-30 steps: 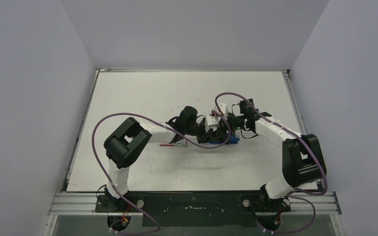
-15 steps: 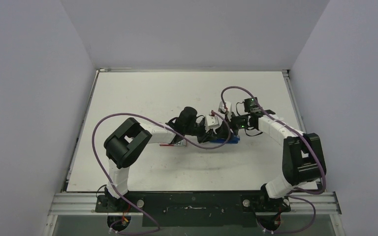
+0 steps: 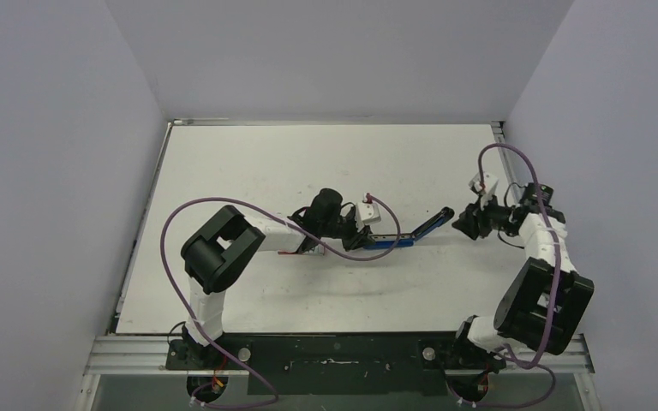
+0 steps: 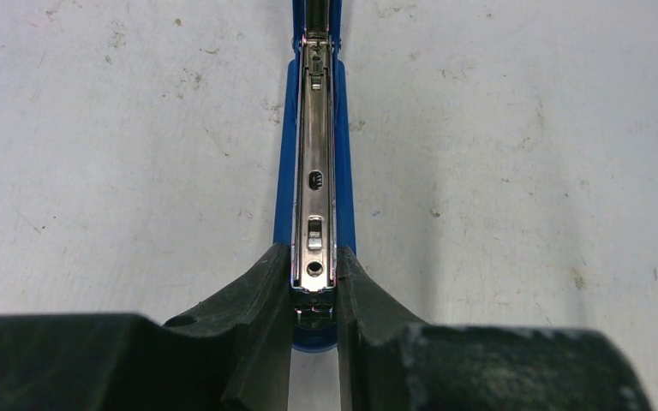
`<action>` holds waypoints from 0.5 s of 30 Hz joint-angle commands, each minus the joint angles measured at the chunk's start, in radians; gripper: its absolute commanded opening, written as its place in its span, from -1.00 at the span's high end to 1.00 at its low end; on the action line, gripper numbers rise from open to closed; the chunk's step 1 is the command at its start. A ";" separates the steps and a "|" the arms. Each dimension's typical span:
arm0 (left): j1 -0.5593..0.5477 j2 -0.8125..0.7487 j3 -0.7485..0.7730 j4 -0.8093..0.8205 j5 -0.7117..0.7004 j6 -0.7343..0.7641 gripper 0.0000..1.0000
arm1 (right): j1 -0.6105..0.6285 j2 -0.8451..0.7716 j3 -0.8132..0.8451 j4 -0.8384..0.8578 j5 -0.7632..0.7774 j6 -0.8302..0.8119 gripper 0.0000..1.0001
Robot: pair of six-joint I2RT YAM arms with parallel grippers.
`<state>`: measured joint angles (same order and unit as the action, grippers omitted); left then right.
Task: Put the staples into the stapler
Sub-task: Open the stapler at the center of the board.
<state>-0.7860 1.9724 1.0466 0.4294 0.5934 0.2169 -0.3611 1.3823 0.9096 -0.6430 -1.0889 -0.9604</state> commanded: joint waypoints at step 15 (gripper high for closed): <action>-0.034 0.037 -0.030 0.011 -0.028 0.018 1.00 | -0.194 0.066 -0.050 -0.202 0.037 -0.333 0.36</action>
<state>-0.8101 1.9839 1.0157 0.4721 0.5781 0.2291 -0.5503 1.4734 0.8333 -0.7860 -1.0039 -1.2461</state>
